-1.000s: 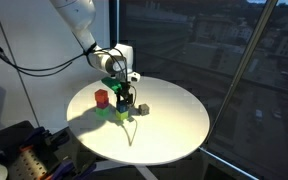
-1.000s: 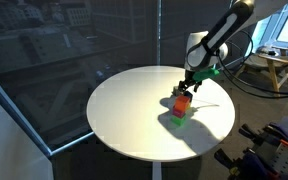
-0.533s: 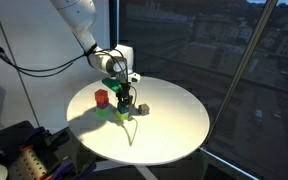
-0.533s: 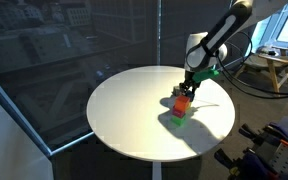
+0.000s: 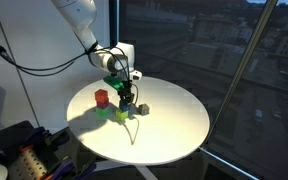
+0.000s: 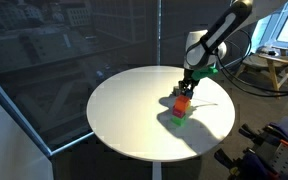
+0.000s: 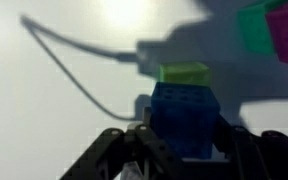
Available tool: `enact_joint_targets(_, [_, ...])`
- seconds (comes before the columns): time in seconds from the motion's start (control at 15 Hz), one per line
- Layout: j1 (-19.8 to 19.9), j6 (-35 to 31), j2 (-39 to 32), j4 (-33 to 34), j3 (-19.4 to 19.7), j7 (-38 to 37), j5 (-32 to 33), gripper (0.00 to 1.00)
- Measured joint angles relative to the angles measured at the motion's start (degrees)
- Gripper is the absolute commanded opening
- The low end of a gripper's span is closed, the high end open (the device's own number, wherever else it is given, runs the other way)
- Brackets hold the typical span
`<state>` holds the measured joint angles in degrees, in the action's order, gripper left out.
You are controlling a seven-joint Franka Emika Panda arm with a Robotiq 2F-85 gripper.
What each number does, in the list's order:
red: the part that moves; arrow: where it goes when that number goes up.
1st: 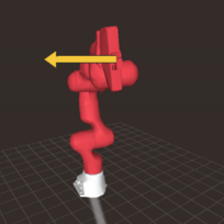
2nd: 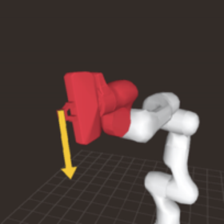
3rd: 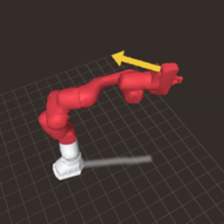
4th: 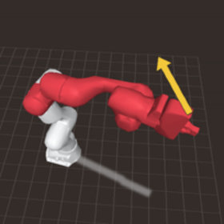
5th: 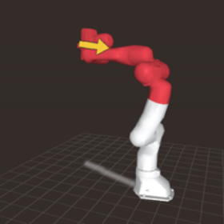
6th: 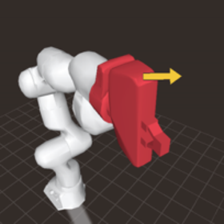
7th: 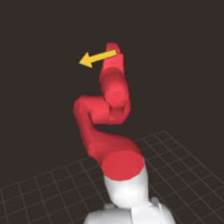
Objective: Remove the blue block from on top of the yellow block and put it on the table
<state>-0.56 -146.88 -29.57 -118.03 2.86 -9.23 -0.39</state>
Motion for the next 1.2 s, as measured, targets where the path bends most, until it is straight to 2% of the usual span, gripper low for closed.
enact_joint_targets(0.4, [-0.2, 1.7, 2.5, 0.9, 0.8, 0.0, 1.4, 0.30])
enact_joint_targets(1.2, [-0.2, 16.7, 11.2, 1.1, 1.2, 0.8, 1.8, 0.30])
